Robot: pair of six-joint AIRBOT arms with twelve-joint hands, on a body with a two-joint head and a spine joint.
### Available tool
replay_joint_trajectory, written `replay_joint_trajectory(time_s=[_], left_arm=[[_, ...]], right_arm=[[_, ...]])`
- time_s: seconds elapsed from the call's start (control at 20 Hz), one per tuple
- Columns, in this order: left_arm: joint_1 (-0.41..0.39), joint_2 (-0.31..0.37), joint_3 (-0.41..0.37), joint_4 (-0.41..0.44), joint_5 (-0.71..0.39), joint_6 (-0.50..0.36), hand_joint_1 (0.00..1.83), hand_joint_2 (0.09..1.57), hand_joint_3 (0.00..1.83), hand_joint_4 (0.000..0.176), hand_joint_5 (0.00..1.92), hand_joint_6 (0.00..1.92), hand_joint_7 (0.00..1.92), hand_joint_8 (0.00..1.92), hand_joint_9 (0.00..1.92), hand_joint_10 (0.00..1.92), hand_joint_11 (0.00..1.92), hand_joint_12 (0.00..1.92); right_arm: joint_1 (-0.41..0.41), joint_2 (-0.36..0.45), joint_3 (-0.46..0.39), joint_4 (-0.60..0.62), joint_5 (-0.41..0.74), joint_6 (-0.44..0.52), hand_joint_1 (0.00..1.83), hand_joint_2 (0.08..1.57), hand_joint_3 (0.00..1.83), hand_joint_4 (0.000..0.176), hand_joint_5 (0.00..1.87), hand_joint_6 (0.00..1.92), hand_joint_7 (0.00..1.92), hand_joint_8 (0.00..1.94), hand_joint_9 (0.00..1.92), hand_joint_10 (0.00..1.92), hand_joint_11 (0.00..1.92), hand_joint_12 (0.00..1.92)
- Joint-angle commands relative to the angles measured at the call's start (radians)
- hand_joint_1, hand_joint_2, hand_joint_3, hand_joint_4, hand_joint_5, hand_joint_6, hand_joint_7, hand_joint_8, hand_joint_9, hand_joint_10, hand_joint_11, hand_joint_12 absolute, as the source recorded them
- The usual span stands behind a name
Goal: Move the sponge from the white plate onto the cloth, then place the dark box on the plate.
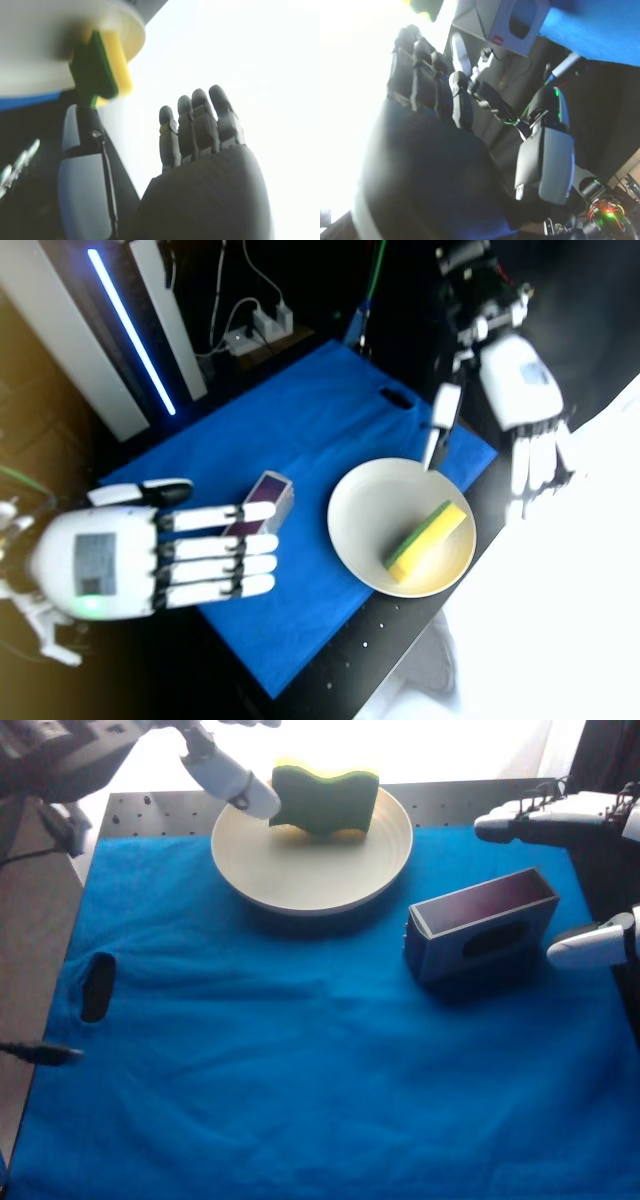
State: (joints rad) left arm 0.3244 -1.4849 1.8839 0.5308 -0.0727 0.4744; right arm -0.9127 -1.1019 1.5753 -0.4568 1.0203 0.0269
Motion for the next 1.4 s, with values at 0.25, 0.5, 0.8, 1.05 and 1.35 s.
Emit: replay_joint_trajectory(time_s=[0.25,0.5,0.8,1.05,1.35], left_arm=[[-0.022,-0.071,0.055,-0.005,-0.075,-0.002,0.87,0.91,0.00,0.061,0.43,0.00,0.38,0.00,0.34,0.00,0.01,0.69],[-0.012,-0.113,0.085,-0.032,-0.090,-0.002,0.77,0.91,0.00,0.054,0.46,0.00,0.45,0.00,0.45,0.00,0.04,0.82],[0.001,-0.125,0.101,-0.041,-0.091,-0.003,1.02,1.18,0.00,0.097,0.84,1.17,0.78,0.52,0.81,0.02,0.06,1.23],[0.010,-0.121,0.102,-0.043,-0.094,-0.006,1.14,1.19,0.01,0.035,0.88,1.12,0.79,1.06,0.73,0.01,0.02,1.21],[0.011,0.016,-0.062,-0.060,-0.242,-0.008,1.25,1.13,0.00,0.000,1.03,0.69,0.89,1.33,1.11,0.51,0.80,1.20]], right_arm=[[0.031,-0.020,0.026,0.041,0.098,0.028,0.74,1.00,0.00,0.100,0.21,0.00,0.20,0.00,0.17,0.00,0.12,0.12],[0.034,-0.027,0.030,0.039,0.098,0.028,0.83,1.00,0.00,0.119,0.22,0.00,0.20,0.00,0.13,0.00,0.07,0.10],[0.036,-0.029,0.031,0.038,0.098,0.028,0.74,1.15,0.01,0.045,0.26,0.00,0.25,0.01,0.19,0.01,0.09,0.11],[0.036,-0.032,0.031,0.033,0.098,0.033,0.82,1.17,0.00,0.027,0.29,0.00,0.26,0.00,0.18,0.00,0.02,0.22],[0.036,-0.032,0.030,0.031,0.098,0.063,0.81,1.16,0.00,0.042,0.32,0.00,0.27,0.00,0.20,0.00,0.00,0.37]])
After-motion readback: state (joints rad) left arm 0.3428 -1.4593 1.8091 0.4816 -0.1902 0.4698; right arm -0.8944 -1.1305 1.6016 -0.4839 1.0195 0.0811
